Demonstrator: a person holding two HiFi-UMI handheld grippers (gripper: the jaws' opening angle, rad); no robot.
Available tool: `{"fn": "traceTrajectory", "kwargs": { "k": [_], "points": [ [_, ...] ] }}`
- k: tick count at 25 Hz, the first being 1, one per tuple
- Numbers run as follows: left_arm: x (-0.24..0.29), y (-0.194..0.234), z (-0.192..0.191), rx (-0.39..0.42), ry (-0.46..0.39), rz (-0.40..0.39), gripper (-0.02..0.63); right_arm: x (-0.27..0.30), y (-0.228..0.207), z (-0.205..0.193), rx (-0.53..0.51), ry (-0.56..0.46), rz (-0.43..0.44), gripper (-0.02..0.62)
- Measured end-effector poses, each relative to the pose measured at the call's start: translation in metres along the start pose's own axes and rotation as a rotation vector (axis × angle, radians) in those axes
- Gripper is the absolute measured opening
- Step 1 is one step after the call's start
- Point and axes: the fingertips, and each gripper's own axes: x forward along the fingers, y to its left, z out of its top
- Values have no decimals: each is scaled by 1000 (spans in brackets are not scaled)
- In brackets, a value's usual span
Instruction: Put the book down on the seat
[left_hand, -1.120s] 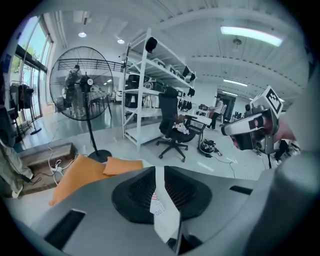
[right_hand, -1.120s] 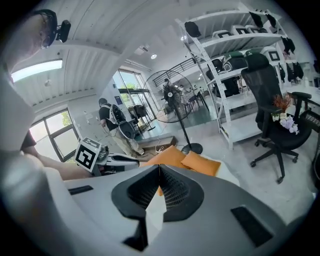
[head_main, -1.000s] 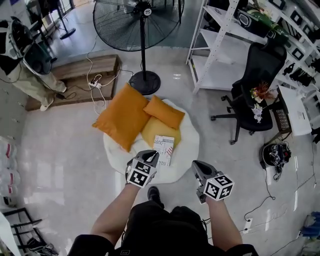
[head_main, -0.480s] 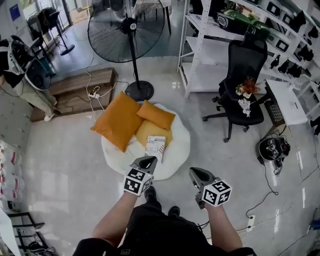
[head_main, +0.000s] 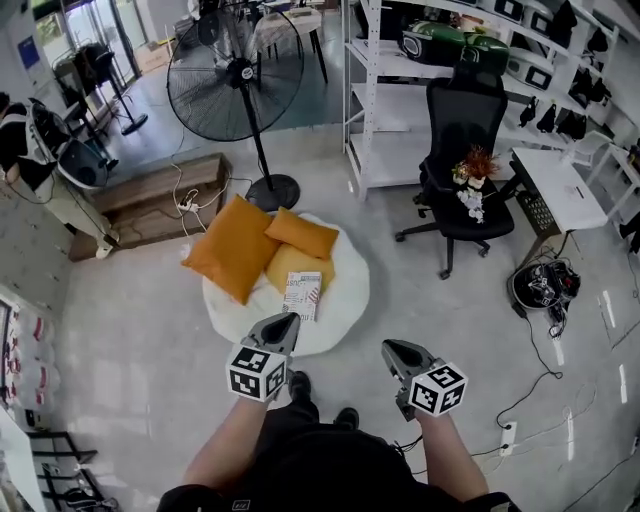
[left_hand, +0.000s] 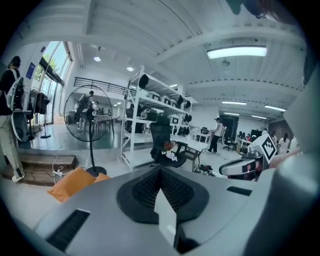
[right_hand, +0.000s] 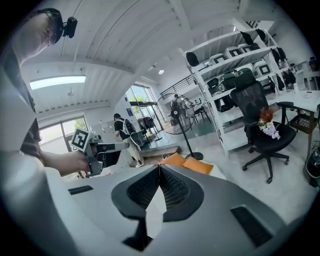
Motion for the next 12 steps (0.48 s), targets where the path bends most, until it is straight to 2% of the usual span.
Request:
{"fn": "traceTrajectory", "kwargs": {
  "k": [2, 7, 12],
  "points": [
    [-7, -5, 3, 3, -4, 13, 3, -6, 1, 1, -5, -1, 15, 15],
    [-30, -9, 15, 86, -11, 33, 4, -6, 17, 6, -16, -1, 51, 15],
    [-46, 1, 18, 48, -28, 15, 5, 4, 26, 13, -31, 3, 63, 14]
  ]
}}
